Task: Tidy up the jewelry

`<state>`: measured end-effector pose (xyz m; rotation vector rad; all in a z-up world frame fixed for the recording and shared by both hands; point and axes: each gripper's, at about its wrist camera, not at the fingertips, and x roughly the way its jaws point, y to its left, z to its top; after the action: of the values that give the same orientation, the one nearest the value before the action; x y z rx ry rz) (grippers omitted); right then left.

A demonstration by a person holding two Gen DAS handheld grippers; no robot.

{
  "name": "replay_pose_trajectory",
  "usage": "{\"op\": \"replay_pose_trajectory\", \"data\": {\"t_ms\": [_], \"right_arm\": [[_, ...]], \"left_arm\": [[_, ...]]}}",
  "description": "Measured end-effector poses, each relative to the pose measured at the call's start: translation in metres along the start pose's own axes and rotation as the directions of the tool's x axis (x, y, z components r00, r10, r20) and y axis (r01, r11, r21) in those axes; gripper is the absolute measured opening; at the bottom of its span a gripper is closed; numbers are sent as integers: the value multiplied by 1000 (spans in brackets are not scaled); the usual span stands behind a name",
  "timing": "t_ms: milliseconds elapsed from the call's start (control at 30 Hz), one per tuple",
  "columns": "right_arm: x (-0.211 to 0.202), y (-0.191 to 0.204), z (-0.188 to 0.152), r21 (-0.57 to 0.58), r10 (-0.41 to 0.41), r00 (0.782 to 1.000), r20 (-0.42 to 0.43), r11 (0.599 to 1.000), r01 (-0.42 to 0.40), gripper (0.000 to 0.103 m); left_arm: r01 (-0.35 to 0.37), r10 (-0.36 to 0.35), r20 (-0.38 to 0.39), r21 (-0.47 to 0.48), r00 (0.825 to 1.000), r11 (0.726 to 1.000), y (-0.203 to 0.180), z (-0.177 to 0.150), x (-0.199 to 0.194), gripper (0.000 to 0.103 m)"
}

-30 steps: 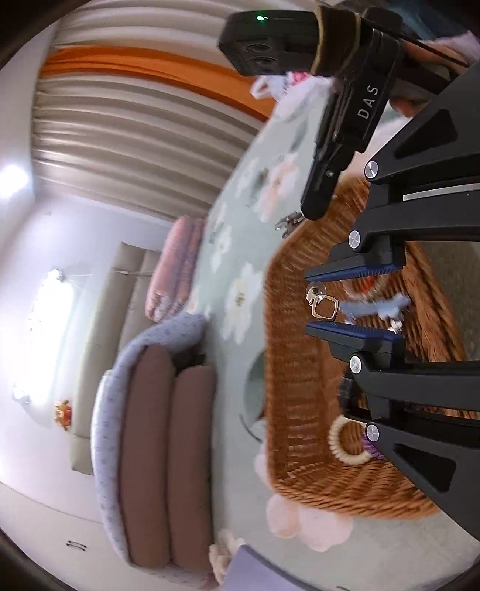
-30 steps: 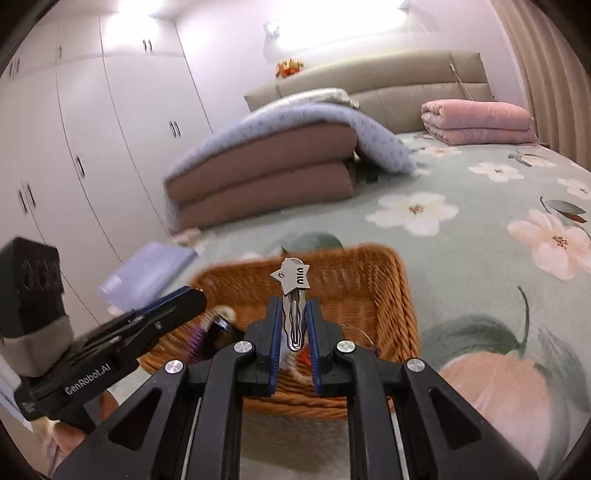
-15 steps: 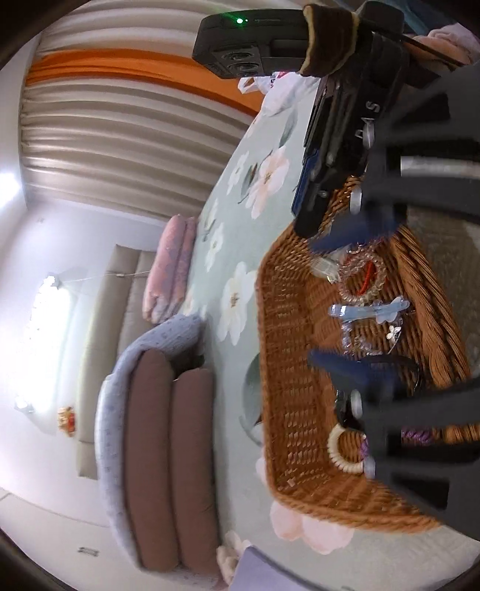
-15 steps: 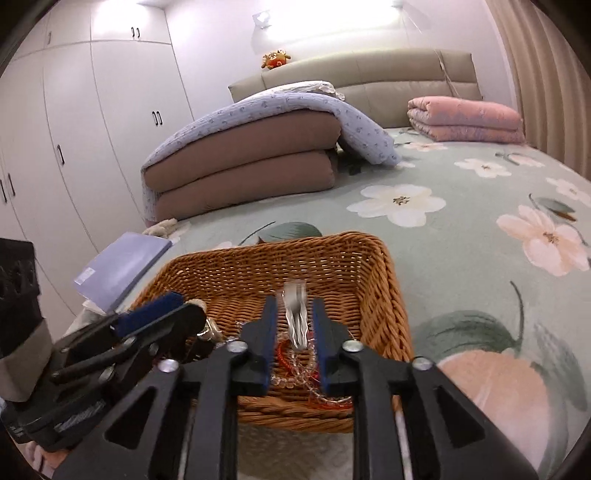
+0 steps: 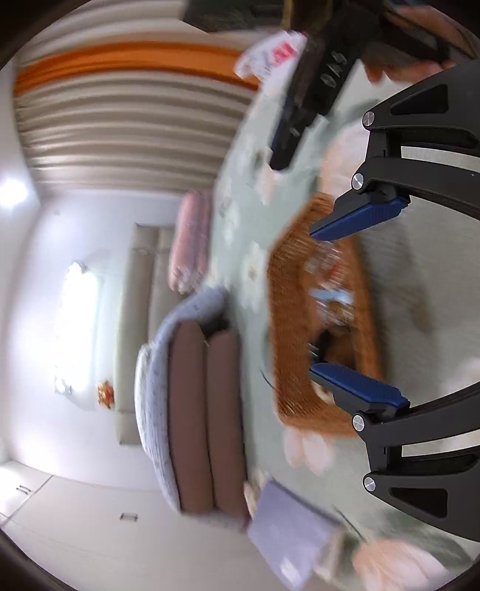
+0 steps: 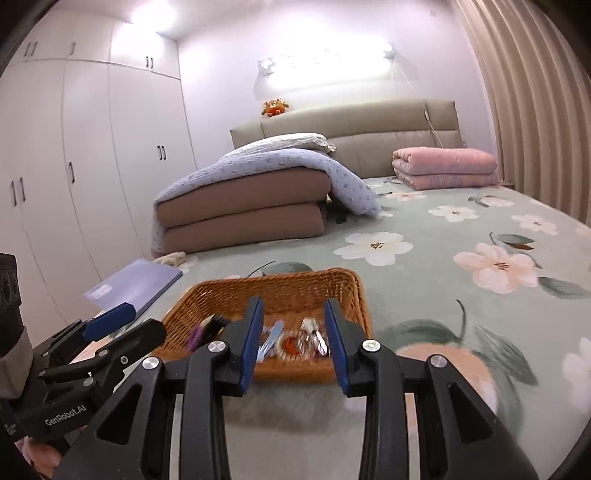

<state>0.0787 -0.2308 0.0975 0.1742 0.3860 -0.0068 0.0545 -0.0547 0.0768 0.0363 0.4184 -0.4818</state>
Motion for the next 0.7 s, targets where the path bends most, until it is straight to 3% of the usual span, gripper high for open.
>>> {"op": "replay_pose_trajectory", "data": {"t_ms": [100, 200, 467, 633, 700], "right_arm": [[-23, 9, -18, -5, -2, 1000, -8, 1000, 2, 37], [-32, 14, -35, -15, -39, 999, 5, 999, 39, 37], [-7, -5, -67, 54, -36, 996, -82, 998, 41, 37], [-7, 7, -72, -19, -79, 995, -69, 997, 77, 37], [-10, 17, -74, -67, -110, 993, -42, 992, 107, 43]], "left_arm": [[-104, 103, 18, 84, 995, 991, -14, -26, -30, 71], [-161, 160, 14, 40, 987, 986, -7, -42, -37, 76], [-184, 178, -69, -97, 982, 978, 32, -67, -11, 76], [-195, 192, -49, -81, 980, 977, 26, -70, -14, 76], [-205, 204, -33, -63, 979, 977, 21, -71, -15, 76]]}}
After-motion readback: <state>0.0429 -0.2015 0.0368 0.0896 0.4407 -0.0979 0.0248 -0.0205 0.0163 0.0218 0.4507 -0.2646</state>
